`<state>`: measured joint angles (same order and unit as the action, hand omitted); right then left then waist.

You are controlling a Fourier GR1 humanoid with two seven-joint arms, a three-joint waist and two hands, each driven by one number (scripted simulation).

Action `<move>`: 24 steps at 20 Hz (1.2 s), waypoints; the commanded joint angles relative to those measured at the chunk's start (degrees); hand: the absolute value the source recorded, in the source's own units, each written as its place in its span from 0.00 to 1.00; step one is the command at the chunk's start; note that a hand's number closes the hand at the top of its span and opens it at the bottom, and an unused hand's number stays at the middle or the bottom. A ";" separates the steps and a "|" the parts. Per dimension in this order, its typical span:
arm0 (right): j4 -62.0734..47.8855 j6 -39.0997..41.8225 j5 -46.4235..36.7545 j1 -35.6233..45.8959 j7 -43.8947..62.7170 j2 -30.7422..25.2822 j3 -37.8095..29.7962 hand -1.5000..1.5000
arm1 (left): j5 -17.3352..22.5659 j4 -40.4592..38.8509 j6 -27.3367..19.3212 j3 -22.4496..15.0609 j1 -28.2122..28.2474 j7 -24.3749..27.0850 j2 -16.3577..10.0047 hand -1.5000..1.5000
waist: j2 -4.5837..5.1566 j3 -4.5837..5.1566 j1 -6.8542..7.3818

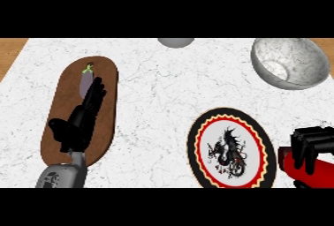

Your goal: Pick the can from the plate and place it in the bowl

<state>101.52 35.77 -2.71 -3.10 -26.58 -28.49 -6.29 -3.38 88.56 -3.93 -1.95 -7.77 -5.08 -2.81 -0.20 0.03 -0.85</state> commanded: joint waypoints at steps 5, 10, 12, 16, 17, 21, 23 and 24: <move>12.18 2.06 13.18 -0.56 6.68 -4.74 -13.97 1.00 | 0.24 -2.55 1.21 0.91 -0.38 3.34 -0.59 0.50 | 0.11 0.02 0.30; 19.12 -3.99 21.75 8.13 27.98 -8.54 -15.05 1.00 | 0.39 -1.32 0.89 0.13 -1.21 0.58 0.37 0.50 | 0.10 0.08 0.65; 14.33 -1.56 25.74 10.75 28.38 -12.59 -19.77 1.00 | -0.82 -1.22 0.07 -0.15 -0.04 1.51 0.47 0.50 | 0.13 0.03 0.67; 9.00 -6.53 24.18 19.85 34.16 -12.61 -16.11 1.00 | -0.70 0.89 0.62 -0.29 -0.32 -0.07 0.09 0.50 | 0.23 0.00 1.27; 9.72 -7.54 25.76 21.42 37.47 -13.65 -15.95 1.00 | -1.67 2.86 0.61 -2.92 3.20 0.09 1.34 0.50 | 0.18 0.01 1.34; 2.30 -10.50 21.99 32.80 41.93 -16.08 -11.16 1.00 | -0.04 -0.69 1.72 0.32 0.01 0.52 -0.38 0.50 | 0.36 0.04 1.89; 0.51 -10.36 18.41 33.11 40.90 -13.88 -8.36 1.00 | -0.20 -1.67 0.86 0.20 -1.75 0.49 0.34 0.50 | 0.34 0.01 1.50; -2.39 -9.86 14.49 32.39 36.57 -12.80 -8.28 1.00 | -0.87 -1.71 0.11 0.84 -3.60 -0.77 -0.18 0.50 | 0.39 -0.01 1.52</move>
<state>106.02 26.18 17.03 25.07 12.10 -41.84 -17.01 -4.10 88.44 -3.60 -2.50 -8.90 -5.60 -2.33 0.07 0.07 0.59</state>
